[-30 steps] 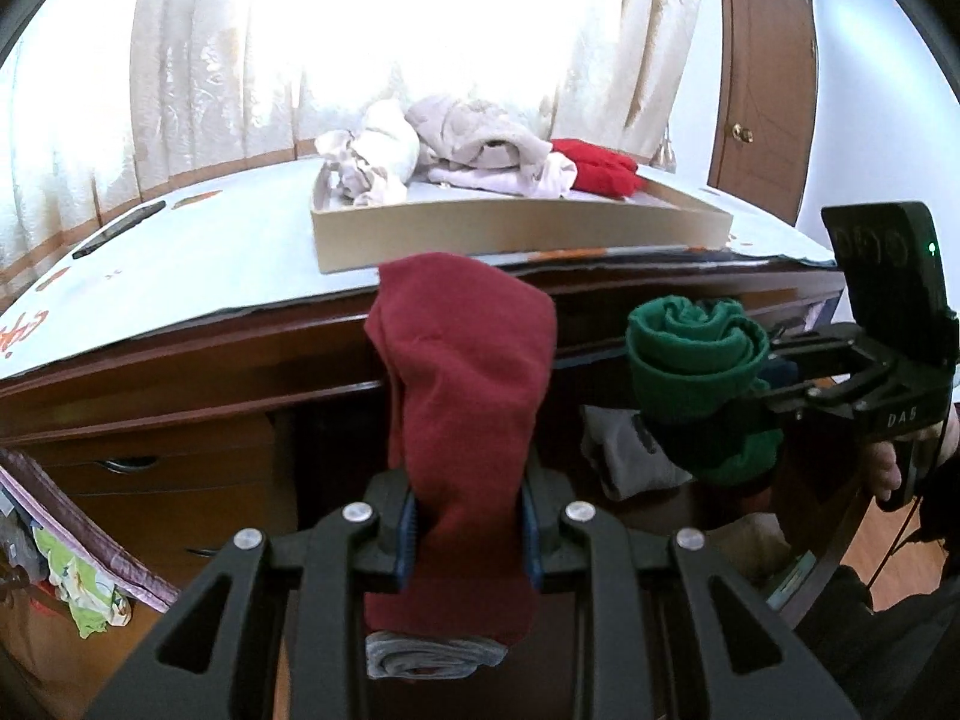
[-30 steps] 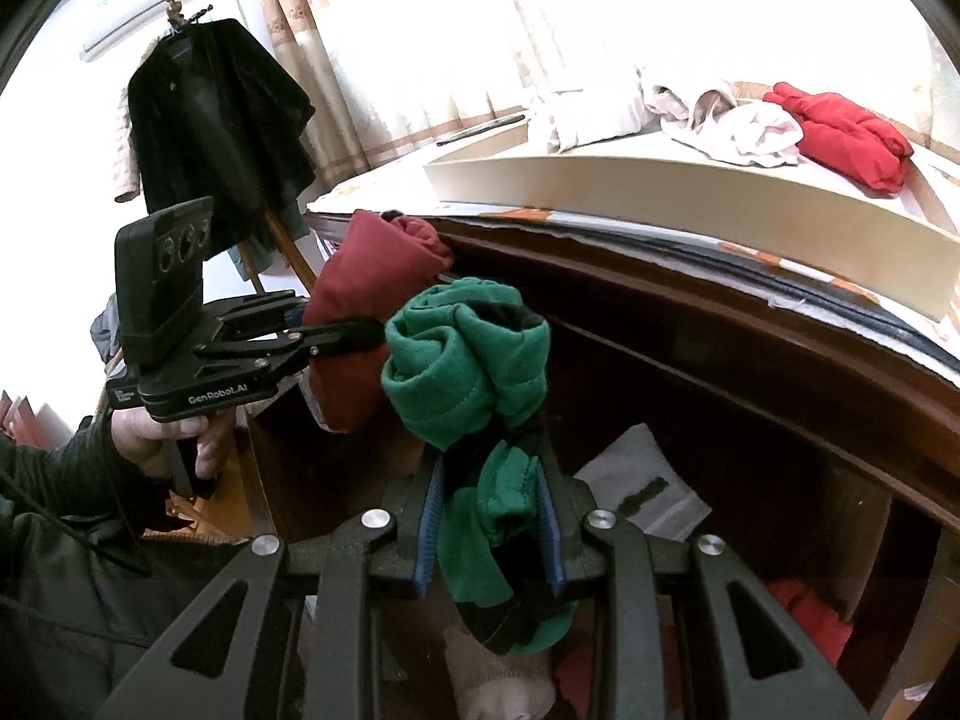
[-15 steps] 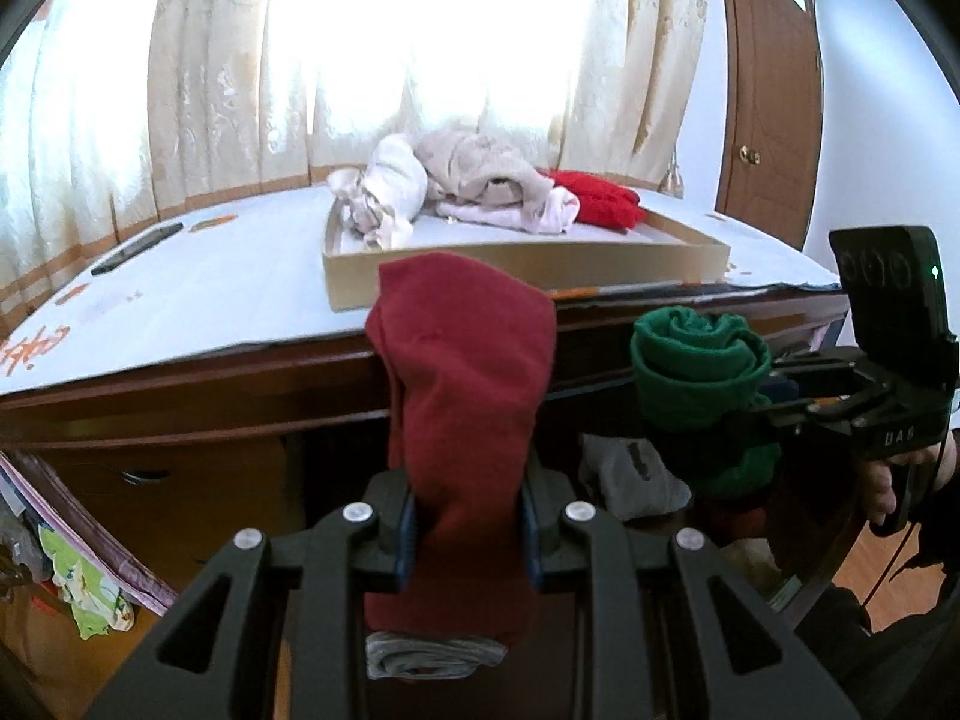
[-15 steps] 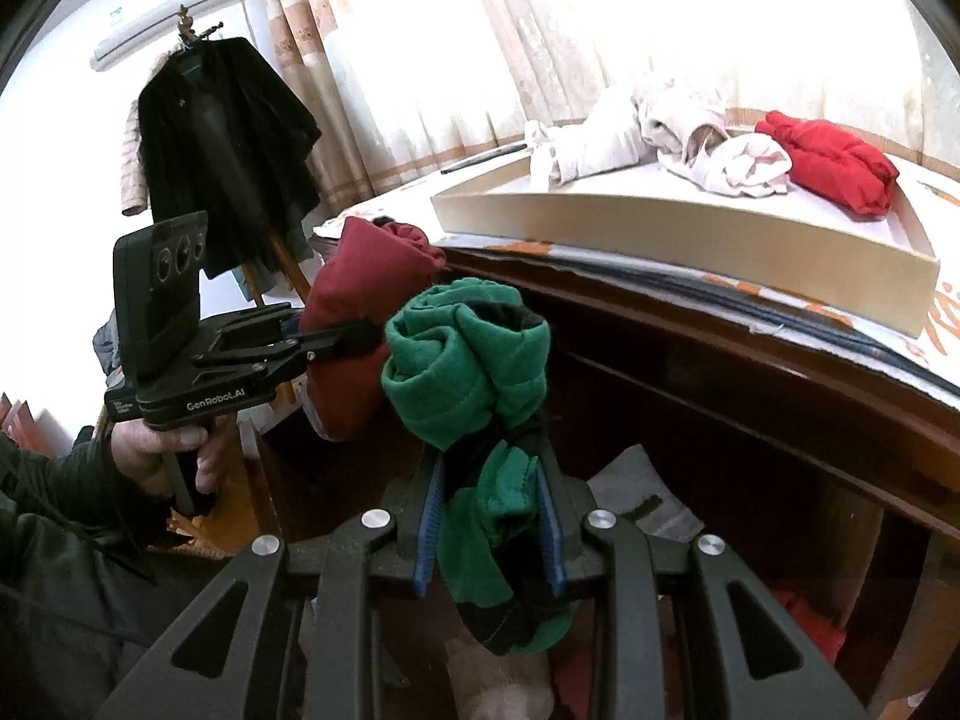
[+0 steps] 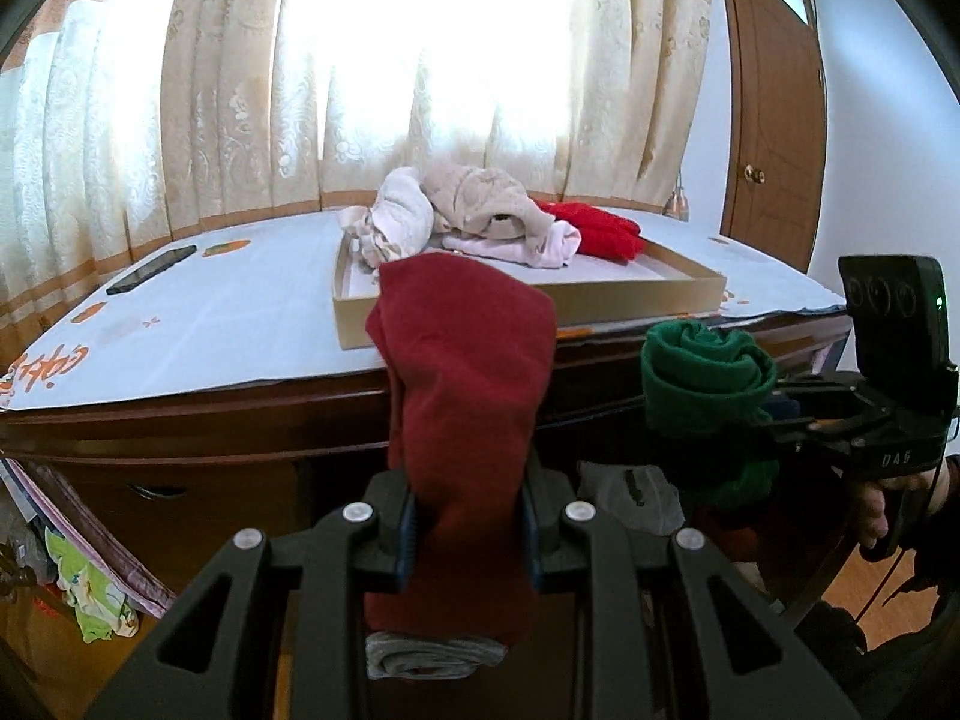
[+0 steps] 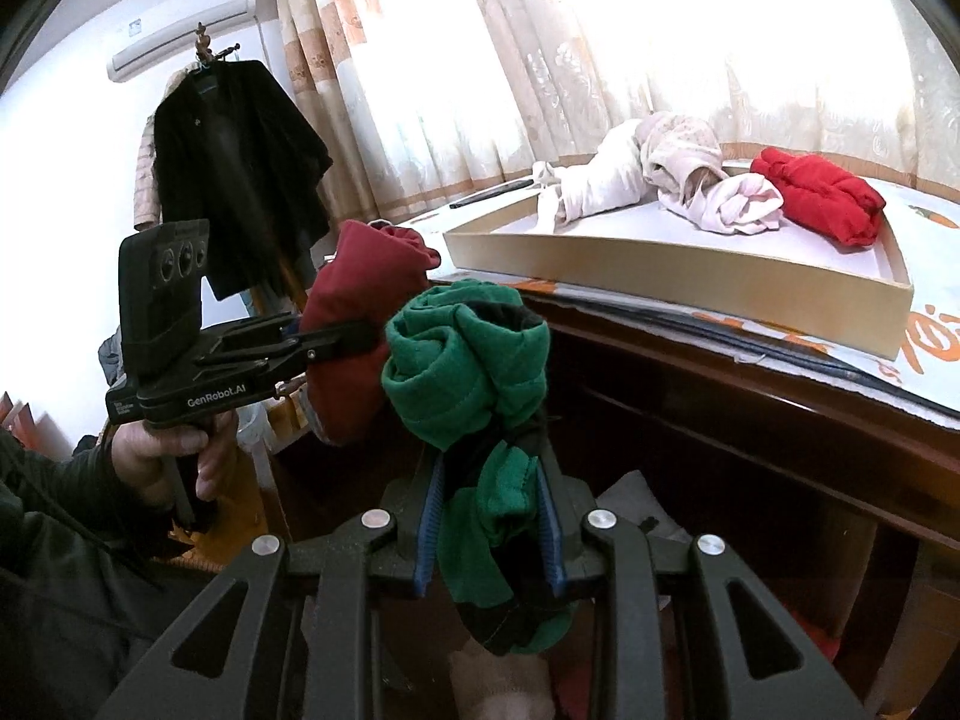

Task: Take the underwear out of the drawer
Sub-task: 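Lift the held red and green socks up out of the drawer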

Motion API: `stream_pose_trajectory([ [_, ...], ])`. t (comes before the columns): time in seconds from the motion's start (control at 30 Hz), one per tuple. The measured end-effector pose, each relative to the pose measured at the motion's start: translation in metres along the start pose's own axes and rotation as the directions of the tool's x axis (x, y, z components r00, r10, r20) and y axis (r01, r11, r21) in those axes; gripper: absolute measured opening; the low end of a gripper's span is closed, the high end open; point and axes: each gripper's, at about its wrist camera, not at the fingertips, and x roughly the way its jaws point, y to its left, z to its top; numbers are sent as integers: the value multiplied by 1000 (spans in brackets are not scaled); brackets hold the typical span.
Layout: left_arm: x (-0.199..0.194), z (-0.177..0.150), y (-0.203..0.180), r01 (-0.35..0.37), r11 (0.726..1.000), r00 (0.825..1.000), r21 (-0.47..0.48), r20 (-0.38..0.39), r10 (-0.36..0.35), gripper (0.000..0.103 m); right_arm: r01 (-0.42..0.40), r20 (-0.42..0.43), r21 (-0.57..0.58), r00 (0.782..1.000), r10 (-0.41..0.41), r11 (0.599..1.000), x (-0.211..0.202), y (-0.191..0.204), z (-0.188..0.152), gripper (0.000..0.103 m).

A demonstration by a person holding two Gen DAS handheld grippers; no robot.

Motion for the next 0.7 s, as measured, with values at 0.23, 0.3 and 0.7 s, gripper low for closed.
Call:
stream_pose_trajectory([
  [0.23, -4, 3, 1, -13, 1000, 1000, -4, 28, 13, 25, -4, 30, -4, 1000, 4, 1000, -4, 0, 0, 30],
  [0.3, -6, 3, 1, -20, 1000, 999, -1, 40, 20, 25, -6, 40, -5, 999, 6, 1000, -5, -1, 0, 30],
  [0.7, -15, 7, 2, -45, 999, 995, -6, 91, 45, 25, 1, 116, -22, 993, 1, 1000, -18, 0, -1, 30],
])
